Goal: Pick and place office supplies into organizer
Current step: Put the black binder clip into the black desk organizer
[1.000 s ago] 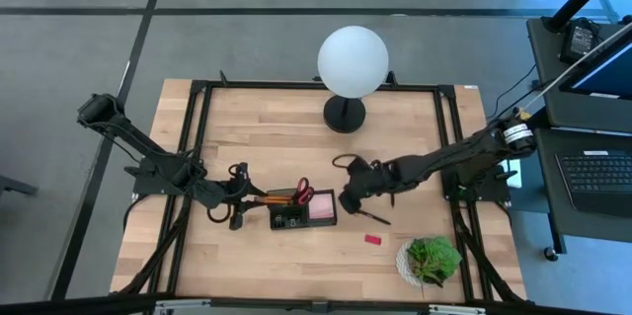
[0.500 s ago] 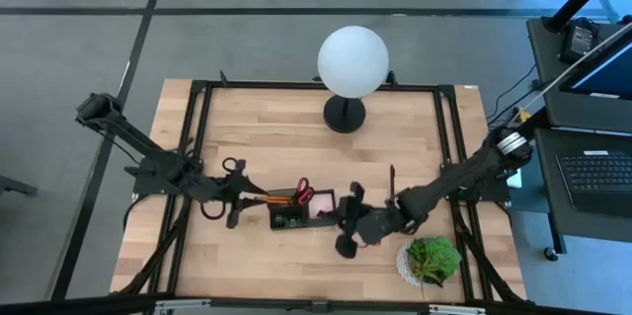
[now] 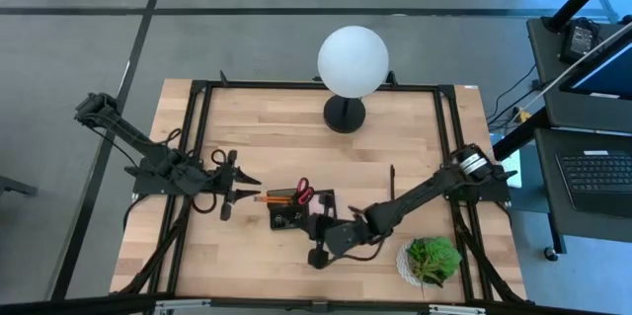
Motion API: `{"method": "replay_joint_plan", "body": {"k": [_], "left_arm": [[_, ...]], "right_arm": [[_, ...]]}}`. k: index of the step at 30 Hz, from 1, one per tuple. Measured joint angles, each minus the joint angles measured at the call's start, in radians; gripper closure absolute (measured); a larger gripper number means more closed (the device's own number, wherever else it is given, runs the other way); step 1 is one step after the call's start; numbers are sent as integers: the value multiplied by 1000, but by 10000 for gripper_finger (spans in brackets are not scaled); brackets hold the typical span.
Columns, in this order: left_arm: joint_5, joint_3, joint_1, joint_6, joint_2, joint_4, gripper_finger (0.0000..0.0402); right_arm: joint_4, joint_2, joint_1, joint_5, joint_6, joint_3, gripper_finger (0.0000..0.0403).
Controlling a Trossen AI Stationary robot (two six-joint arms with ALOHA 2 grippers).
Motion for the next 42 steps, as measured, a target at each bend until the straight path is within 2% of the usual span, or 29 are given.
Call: {"method": "replay_joint_plan", "body": {"k": [7, 18, 21, 42], "left_arm": [[-16, 0, 0, -20, 0, 2, 296], [-17, 0, 0, -30, 0, 7, 296], [-17, 0, 0, -30, 0, 5, 296], [-17, 0, 0, -30, 1, 0, 296]], "right_arm": [[-13, 78, -40, -5, 14, 60, 403], [12, 139, -63, 0, 10, 62, 403], [-13, 152, -64, -36, 13, 57, 403], [-70, 147, -63, -39, -24, 59, 399]]}}
